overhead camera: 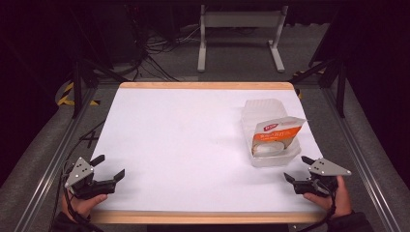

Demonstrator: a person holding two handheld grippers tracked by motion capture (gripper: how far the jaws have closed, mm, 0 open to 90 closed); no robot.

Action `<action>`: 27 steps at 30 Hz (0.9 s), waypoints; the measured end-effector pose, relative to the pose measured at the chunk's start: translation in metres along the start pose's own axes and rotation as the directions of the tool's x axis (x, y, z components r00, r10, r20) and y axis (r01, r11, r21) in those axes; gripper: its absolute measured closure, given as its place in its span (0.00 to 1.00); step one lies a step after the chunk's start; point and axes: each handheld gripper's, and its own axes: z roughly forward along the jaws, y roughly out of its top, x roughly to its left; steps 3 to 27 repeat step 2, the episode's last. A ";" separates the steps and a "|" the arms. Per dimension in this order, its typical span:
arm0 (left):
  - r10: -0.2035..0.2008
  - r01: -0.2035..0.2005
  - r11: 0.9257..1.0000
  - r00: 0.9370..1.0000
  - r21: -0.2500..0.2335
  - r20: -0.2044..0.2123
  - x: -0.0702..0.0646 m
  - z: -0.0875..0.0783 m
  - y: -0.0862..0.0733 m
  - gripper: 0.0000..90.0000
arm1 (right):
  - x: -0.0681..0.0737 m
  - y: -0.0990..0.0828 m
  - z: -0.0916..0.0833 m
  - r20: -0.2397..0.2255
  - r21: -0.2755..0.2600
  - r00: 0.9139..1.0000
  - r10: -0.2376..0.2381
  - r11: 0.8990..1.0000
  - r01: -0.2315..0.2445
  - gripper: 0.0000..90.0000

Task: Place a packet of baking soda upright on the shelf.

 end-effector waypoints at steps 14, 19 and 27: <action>0.005 -0.005 1.000 1.000 0.009 -0.001 -0.001 0.001 0.000 0.10 | 0.000 0.000 0.000 0.002 0.004 1.000 0.002 1.000 -0.002 0.15; 0.005 -0.005 1.000 1.000 0.009 -0.001 -0.001 0.001 0.000 0.10 | 0.000 0.000 0.000 0.002 0.004 1.000 0.002 1.000 -0.002 0.15; 0.005 -0.005 1.000 1.000 0.009 -0.001 -0.001 0.001 0.000 0.10 | 0.000 0.000 0.000 0.002 0.004 1.000 0.002 1.000 -0.002 0.15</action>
